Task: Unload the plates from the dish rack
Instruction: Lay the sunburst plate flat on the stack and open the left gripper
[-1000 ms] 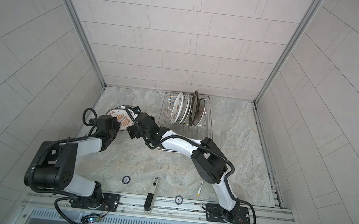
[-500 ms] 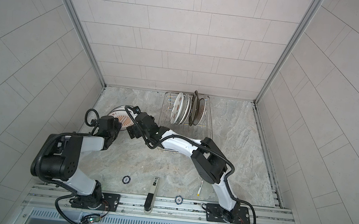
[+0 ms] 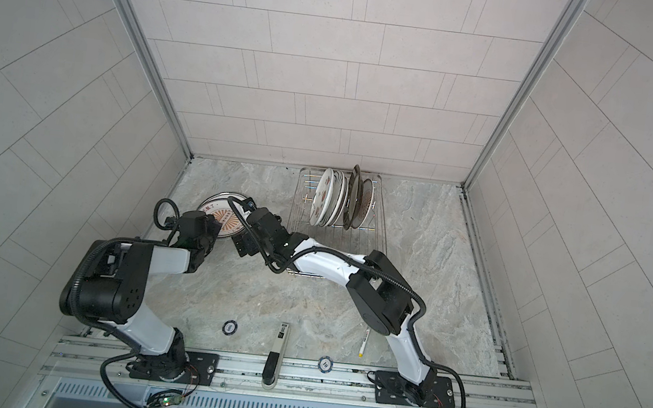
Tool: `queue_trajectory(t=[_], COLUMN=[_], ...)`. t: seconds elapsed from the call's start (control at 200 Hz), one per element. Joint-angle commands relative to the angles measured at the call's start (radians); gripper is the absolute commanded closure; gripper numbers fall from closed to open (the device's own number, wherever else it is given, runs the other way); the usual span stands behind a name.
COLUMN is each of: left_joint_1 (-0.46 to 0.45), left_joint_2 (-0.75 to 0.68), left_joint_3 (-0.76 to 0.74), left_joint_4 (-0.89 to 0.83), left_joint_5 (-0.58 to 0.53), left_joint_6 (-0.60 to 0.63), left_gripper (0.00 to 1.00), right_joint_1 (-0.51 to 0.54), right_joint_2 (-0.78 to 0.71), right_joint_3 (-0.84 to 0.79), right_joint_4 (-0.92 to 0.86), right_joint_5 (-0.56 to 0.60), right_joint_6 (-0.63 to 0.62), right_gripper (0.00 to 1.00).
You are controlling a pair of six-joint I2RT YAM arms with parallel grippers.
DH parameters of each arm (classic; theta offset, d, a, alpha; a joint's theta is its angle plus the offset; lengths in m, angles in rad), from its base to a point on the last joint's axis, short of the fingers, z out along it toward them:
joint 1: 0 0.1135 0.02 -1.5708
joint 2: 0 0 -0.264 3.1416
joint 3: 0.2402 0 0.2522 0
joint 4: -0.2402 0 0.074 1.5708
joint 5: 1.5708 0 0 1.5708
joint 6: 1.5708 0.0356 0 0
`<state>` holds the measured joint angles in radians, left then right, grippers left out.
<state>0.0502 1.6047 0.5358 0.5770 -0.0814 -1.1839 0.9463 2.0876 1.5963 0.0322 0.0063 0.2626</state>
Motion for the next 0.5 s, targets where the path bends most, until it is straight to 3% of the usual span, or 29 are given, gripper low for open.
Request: queue_trajectory(t=[0.0, 0.495], left_joint_1=[0.008, 0.007], left_joint_2=[0.012, 0.035], left_joint_3=[0.027, 0.068], left_joint_4=[-0.022, -0.115], left_joint_5=[-0.049, -0.149], left_joint_6=[0.031, 0.087], left_gripper=[0.55, 0.64], right_joint_1=[0.005, 0.006], right_joint_2=[-0.034, -0.020], right_joint_3=[-0.010, 0.025], right_joint_4=[-0.008, -0.043], right_joint_5=[-0.003, -0.012], right_joint_6=[-0.004, -0.017], right_gripper=[0.04, 0.05])
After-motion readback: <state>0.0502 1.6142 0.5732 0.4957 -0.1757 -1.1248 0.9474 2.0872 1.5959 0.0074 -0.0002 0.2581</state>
